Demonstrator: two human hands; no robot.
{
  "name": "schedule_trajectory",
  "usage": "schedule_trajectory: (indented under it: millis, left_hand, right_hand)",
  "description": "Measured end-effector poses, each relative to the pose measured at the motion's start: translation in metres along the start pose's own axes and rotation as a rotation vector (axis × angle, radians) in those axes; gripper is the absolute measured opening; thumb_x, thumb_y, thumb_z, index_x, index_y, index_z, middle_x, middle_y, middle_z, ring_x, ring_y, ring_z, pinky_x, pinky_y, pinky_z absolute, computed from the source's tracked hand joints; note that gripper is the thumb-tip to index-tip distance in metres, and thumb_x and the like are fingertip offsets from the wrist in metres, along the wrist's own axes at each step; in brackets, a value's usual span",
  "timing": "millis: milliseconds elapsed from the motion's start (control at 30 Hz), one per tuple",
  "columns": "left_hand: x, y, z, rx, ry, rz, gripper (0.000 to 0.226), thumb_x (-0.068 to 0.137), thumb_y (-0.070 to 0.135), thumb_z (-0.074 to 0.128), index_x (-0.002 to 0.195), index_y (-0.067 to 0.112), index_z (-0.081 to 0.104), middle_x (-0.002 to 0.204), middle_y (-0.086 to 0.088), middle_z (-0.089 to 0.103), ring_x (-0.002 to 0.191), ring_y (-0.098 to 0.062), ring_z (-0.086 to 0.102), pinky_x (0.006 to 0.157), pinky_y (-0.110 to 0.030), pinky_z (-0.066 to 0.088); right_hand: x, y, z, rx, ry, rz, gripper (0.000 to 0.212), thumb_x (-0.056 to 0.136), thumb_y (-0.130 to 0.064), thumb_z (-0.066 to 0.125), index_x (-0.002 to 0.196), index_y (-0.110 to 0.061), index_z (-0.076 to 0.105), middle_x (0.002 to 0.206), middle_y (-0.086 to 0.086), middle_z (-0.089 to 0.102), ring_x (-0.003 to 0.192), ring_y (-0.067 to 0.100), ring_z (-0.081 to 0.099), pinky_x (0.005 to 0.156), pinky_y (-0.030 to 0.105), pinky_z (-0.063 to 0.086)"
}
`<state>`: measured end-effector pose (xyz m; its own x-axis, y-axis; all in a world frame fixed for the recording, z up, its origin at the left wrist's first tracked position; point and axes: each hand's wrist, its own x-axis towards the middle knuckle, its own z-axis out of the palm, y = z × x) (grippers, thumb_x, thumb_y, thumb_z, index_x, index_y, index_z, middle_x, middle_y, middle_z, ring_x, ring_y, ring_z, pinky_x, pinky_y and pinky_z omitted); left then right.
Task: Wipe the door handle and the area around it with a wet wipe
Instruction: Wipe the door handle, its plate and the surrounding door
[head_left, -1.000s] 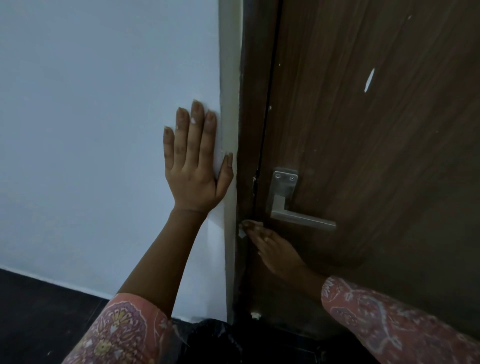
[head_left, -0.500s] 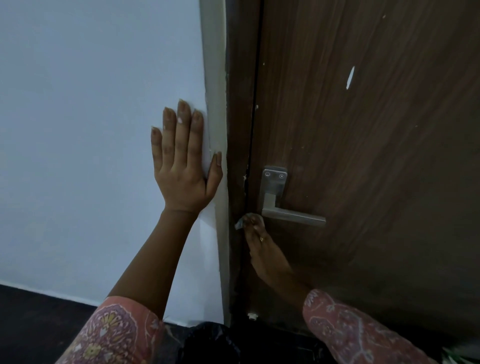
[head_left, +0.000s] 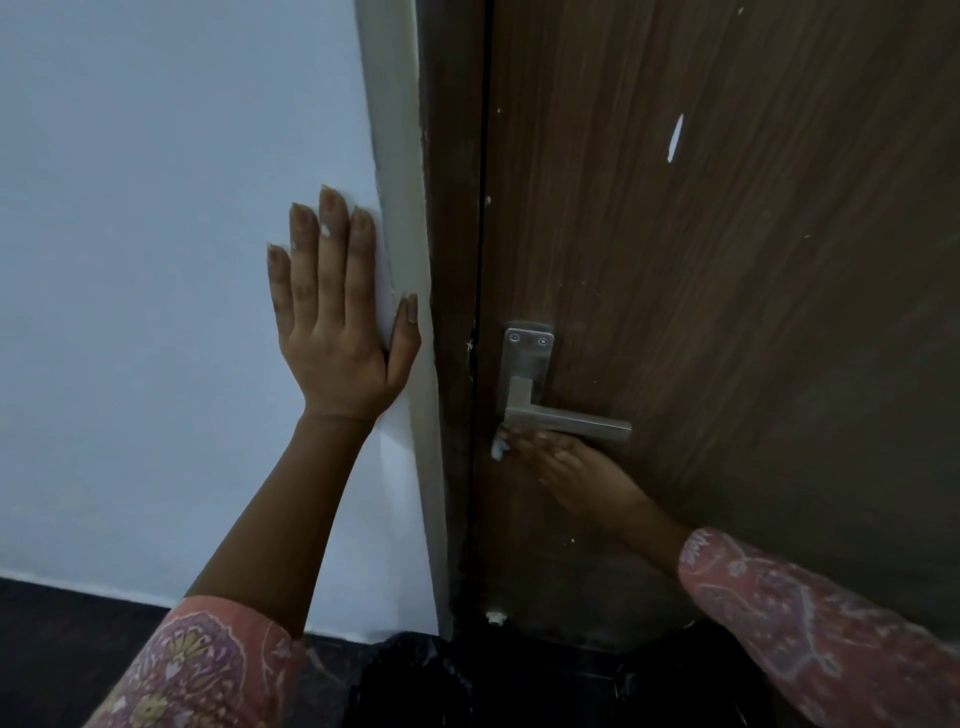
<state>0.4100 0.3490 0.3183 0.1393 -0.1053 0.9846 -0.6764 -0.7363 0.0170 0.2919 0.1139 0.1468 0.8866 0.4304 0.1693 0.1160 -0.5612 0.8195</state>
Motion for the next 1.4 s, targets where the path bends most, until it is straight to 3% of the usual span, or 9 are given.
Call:
schedule_trajectory:
  millis: [133, 333, 433, 633, 733, 867, 1067, 1200, 1400]
  left_hand:
    - [0.000, 0.002, 0.001, 0.006, 0.015, -0.008, 0.059, 0.091, 0.033, 0.040, 0.139, 0.004, 0.025, 0.138, -0.020, 0.029, 0.142, -0.012, -0.001, 0.117, -0.035, 0.006]
    - [0.000, 0.001, 0.001, -0.011, 0.023, 0.006, 0.064, 0.093, 0.034, 0.038, 0.147, 0.012, 0.012, 0.140, -0.020, 0.026, 0.142, -0.012, -0.001, 0.117, -0.035, 0.006]
    - [-0.001, 0.001, 0.001, -0.018, 0.031, 0.025, 0.066, 0.093, 0.033, 0.038, 0.147, 0.018, 0.003, 0.140, -0.021, 0.025, 0.142, -0.013, 0.000, 0.117, -0.035, 0.006]
    - [0.001, 0.001, 0.000, -0.024, 0.033, 0.030, 0.067, 0.091, 0.032, 0.039, 0.147, 0.017, 0.004, 0.146, -0.019, 0.018, 0.142, -0.013, 0.000, 0.118, -0.035, 0.006]
    - [-0.001, 0.000, 0.001, -0.020, 0.040, 0.060, 0.067, 0.092, 0.032, 0.038, 0.147, 0.016, 0.005, 0.156, 0.003, -0.002, 0.143, -0.015, 0.001, 0.118, -0.035, 0.006]
    - [0.000, 0.000, 0.000, -0.009, 0.041, 0.072, 0.066, 0.093, 0.033, 0.036, 0.147, 0.015, 0.004, 0.154, 0.009, -0.005, 0.143, -0.015, 0.001, 0.118, -0.035, 0.005]
    - [0.000, 0.001, -0.001, -0.014, 0.026, 0.049, 0.066, 0.093, 0.034, 0.036, 0.147, 0.016, 0.003, 0.155, 0.009, -0.006, 0.142, -0.014, -0.001, 0.118, -0.034, 0.004]
    - [0.000, 0.003, -0.001, -0.021, 0.033, 0.019, 0.067, 0.091, 0.032, 0.038, 0.147, 0.013, 0.005, 0.152, -0.014, 0.011, 0.142, -0.014, 0.001, 0.118, -0.034, 0.004]
    - [-0.001, 0.002, 0.000, -0.011, 0.046, 0.011, 0.062, 0.092, 0.030, 0.039, 0.143, 0.002, 0.020, 0.139, -0.028, 0.030, 0.142, -0.016, 0.004, 0.118, -0.035, 0.006]
  right_hand:
    - [-0.025, 0.007, 0.006, 0.056, 0.024, 0.044, 0.057, 0.091, -0.031, 0.041, 0.140, -0.003, 0.032, 0.149, 0.009, 0.024, 0.142, 0.026, 0.011, 0.116, 0.041, -0.015]
    - [0.043, -0.034, -0.023, 0.330, 0.058, 0.057, 0.073, 0.078, -0.042, 0.064, 0.137, -0.011, 0.035, 0.145, 0.003, 0.029, 0.135, 0.013, 0.033, 0.117, 0.033, -0.001]
    - [0.060, -0.051, -0.031, 0.447, -0.026, 0.095, 0.070, 0.078, -0.047, 0.064, 0.138, -0.019, 0.040, 0.146, -0.005, 0.039, 0.135, 0.010, 0.034, 0.116, 0.030, -0.011]
    - [0.049, -0.038, -0.021, 0.113, -0.180, -0.112, 0.074, 0.086, -0.050, 0.052, 0.143, -0.016, 0.020, 0.154, -0.002, 0.022, 0.143, 0.015, 0.016, 0.114, 0.041, -0.010]
    - [0.046, -0.042, -0.014, -0.034, -0.207, -0.210, 0.068, 0.092, -0.050, 0.041, 0.146, -0.015, 0.017, 0.156, 0.001, 0.013, 0.144, 0.019, 0.006, 0.111, 0.051, -0.021]
    - [0.030, -0.030, -0.018, 0.081, -0.090, -0.056, 0.068, 0.089, -0.041, 0.048, 0.144, -0.010, 0.022, 0.154, 0.005, 0.016, 0.143, 0.019, 0.012, 0.115, 0.041, -0.005]
    - [-0.033, -0.003, 0.001, 0.187, 0.017, 0.067, 0.058, 0.086, -0.026, 0.038, 0.142, -0.010, 0.027, 0.150, -0.002, 0.022, 0.138, 0.014, 0.021, 0.117, 0.038, -0.009]
    - [-0.030, 0.019, -0.017, 0.318, 0.086, 0.331, 0.049, 0.089, -0.026, 0.039, 0.136, -0.013, 0.044, 0.138, -0.001, 0.051, 0.127, 0.017, 0.035, 0.115, 0.035, 0.007]
    - [-0.006, 0.007, -0.038, 0.546, -0.011, 0.521, 0.051, 0.090, -0.030, 0.044, 0.138, -0.013, 0.041, 0.139, 0.005, 0.049, 0.131, 0.019, 0.032, 0.115, 0.034, 0.008]
